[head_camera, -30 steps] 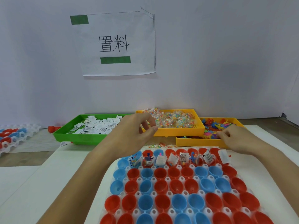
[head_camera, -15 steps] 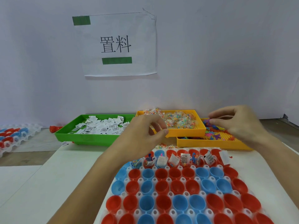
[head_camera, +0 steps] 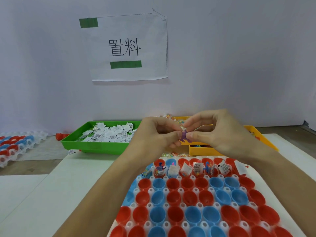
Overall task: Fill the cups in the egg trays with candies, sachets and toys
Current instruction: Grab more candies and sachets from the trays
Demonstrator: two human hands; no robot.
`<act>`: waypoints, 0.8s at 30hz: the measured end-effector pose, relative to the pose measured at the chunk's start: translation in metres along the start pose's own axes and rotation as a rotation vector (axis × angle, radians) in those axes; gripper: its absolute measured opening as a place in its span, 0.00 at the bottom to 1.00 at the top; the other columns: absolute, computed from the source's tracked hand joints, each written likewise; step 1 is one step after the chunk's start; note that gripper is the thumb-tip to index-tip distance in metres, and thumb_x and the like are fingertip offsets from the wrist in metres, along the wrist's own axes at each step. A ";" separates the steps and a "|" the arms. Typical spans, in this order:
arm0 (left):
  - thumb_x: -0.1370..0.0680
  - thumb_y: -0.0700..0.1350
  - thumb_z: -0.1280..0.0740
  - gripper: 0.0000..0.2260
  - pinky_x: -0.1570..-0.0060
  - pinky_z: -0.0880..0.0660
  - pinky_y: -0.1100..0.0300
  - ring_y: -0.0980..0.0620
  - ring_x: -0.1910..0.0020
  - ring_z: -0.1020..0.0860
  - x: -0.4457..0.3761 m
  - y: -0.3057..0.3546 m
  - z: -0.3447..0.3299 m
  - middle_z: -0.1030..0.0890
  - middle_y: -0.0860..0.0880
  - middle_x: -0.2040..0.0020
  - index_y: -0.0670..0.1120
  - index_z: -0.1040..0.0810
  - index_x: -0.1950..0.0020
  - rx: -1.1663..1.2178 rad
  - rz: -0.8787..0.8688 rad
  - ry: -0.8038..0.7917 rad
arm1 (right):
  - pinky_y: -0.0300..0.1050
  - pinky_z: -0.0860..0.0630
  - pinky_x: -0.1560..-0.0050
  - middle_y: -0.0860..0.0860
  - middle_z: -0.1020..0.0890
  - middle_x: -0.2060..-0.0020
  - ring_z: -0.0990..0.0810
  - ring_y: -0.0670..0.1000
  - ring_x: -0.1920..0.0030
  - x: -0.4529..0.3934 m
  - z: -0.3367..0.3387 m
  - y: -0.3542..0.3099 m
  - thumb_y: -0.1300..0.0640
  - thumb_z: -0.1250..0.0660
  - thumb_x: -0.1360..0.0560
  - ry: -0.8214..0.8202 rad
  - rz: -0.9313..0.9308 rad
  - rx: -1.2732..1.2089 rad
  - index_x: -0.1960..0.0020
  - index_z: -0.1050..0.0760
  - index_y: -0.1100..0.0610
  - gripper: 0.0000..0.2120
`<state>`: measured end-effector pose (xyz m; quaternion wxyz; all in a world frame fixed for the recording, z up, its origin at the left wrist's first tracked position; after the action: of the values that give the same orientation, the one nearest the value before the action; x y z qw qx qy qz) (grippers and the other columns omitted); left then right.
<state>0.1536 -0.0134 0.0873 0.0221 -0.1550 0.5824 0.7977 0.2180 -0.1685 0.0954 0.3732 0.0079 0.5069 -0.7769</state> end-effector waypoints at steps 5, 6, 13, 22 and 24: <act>0.23 0.35 0.30 0.02 0.62 0.24 0.60 0.52 0.67 0.23 -0.003 -0.006 0.022 0.17 0.39 0.62 0.38 0.17 0.54 -0.232 0.064 -0.083 | 0.41 0.17 0.52 0.42 0.13 0.59 0.14 0.43 0.57 0.000 0.001 -0.002 0.57 0.26 0.25 0.028 0.020 0.044 0.49 0.18 0.45 0.08; 0.23 0.35 0.30 0.02 0.62 0.24 0.60 0.52 0.66 0.23 -0.003 -0.008 0.030 0.16 0.38 0.61 0.38 0.17 0.54 -0.328 0.080 -0.121 | 0.41 0.17 0.52 0.42 0.13 0.59 0.14 0.43 0.57 0.000 0.003 -0.002 0.57 0.27 0.25 0.046 0.022 0.044 0.49 0.18 0.45 0.09; 0.25 0.40 0.26 0.06 0.60 0.20 0.65 0.60 0.67 0.19 -0.001 -0.030 0.080 0.14 0.53 0.64 0.50 0.17 0.60 -0.834 0.215 -0.220 | 0.44 0.20 0.43 0.44 0.13 0.55 0.15 0.42 0.53 -0.002 0.011 0.002 0.56 0.29 0.23 0.097 0.007 0.068 0.41 0.21 0.43 0.13; 0.24 0.42 0.28 0.08 0.59 0.21 0.63 0.58 0.62 0.18 -0.002 -0.048 0.074 0.15 0.53 0.61 0.53 0.19 0.61 -0.988 0.254 -0.311 | 0.36 0.24 0.45 0.44 0.14 0.53 0.17 0.39 0.50 -0.001 0.011 0.003 0.56 0.29 0.23 0.071 0.001 0.133 0.42 0.21 0.42 0.12; 0.24 0.42 0.28 0.09 0.60 0.22 0.65 0.59 0.63 0.18 -0.002 -0.052 0.074 0.15 0.54 0.62 0.53 0.19 0.62 -0.997 0.263 -0.327 | 0.33 0.25 0.48 0.43 0.14 0.53 0.17 0.38 0.50 -0.001 0.012 0.004 0.55 0.30 0.23 0.068 0.002 0.144 0.42 0.21 0.41 0.12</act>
<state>0.1499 0.0723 0.0603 -0.0637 0.0539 0.1368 0.9871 0.2252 -0.1779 0.0985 0.3550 0.0616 0.4621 -0.8103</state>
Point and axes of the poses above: each hand's wrist, its own x-axis away from the middle knuckle, its own z-axis out of the back of the hand, y = z × x, the point moved 5 cm from there along -x, towards the middle knuckle
